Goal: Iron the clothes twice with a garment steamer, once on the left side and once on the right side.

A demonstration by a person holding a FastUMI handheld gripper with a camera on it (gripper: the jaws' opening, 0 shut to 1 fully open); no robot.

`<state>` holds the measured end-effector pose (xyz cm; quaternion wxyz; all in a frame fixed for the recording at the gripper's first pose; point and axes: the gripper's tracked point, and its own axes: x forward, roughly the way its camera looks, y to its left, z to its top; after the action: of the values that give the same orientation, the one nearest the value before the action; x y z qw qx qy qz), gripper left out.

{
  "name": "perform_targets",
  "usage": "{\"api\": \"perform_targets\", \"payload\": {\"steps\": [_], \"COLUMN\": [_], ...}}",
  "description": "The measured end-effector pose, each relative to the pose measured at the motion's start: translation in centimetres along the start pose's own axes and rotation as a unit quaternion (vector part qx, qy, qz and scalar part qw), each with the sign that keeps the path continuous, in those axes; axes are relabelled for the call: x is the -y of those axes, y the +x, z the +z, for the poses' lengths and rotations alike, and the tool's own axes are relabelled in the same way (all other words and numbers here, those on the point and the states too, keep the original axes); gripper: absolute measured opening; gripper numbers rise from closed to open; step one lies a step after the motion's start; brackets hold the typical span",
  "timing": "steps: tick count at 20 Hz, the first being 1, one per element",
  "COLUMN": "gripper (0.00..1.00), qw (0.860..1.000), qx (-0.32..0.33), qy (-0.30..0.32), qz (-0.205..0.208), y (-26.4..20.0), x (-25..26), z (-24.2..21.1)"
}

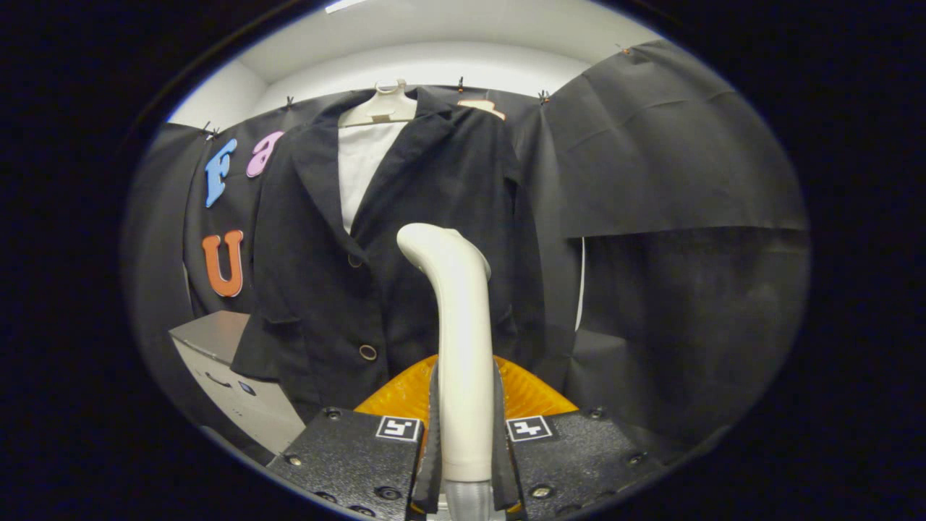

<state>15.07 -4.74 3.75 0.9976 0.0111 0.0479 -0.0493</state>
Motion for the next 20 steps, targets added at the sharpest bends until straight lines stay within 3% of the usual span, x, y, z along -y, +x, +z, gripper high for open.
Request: {"api": "perform_targets", "payload": {"steps": [10, 17, 18, 20], "gripper": [0.3, 0.3, 0.3, 0.3], "qw": [0.999, 0.994, 0.994, 0.993], "qx": [-0.036, -0.101, -0.106, -0.112], "qy": [-0.019, -0.026, -0.027, -0.031], "qz": [-0.013, -0.016, -0.019, -0.024], "y": [0.2, 0.0, -2.3, -2.3], "x": [1.1, 1.2, -0.1, 0.2], "z": [-7.6, -14.3, -14.7, -15.8]}}
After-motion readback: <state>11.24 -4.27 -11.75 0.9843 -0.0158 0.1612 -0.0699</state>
